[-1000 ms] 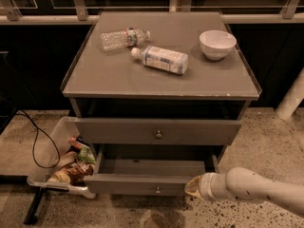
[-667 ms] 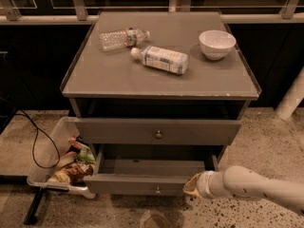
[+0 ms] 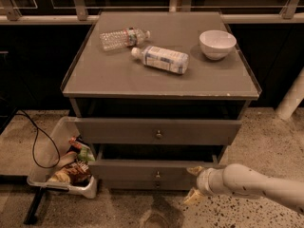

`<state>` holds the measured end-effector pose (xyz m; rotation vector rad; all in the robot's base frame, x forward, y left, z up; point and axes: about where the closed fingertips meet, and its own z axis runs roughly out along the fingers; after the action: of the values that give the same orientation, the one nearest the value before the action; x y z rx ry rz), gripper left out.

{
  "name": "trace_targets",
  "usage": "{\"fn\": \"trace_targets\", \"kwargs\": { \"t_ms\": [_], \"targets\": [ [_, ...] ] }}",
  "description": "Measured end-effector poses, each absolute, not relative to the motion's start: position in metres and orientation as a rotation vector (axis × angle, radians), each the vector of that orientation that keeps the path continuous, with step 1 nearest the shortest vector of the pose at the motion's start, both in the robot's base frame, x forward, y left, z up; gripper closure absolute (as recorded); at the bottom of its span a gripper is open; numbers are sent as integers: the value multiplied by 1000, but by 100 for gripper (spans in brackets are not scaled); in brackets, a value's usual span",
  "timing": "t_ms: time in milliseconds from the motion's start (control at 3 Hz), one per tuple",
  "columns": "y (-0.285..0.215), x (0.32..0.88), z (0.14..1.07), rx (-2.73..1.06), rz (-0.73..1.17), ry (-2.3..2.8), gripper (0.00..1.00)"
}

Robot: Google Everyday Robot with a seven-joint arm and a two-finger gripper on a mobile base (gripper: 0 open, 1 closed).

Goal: Close middle drawer

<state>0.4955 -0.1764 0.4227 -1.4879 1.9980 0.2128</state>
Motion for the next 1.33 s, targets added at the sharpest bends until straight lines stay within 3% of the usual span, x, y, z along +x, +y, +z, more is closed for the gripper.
{"fn": "trace_targets", "kwargs": {
  "t_ms": [333,667,1000,1333],
  "targets": [
    [-192,552,439,-1404,110,1994,39],
    [-195,566,447,-1389,85,1982,34],
    [-195,566,447,-1389,85,1982,11],
    [-195,565,447,-1389,85,1982,0]
  ]
}}
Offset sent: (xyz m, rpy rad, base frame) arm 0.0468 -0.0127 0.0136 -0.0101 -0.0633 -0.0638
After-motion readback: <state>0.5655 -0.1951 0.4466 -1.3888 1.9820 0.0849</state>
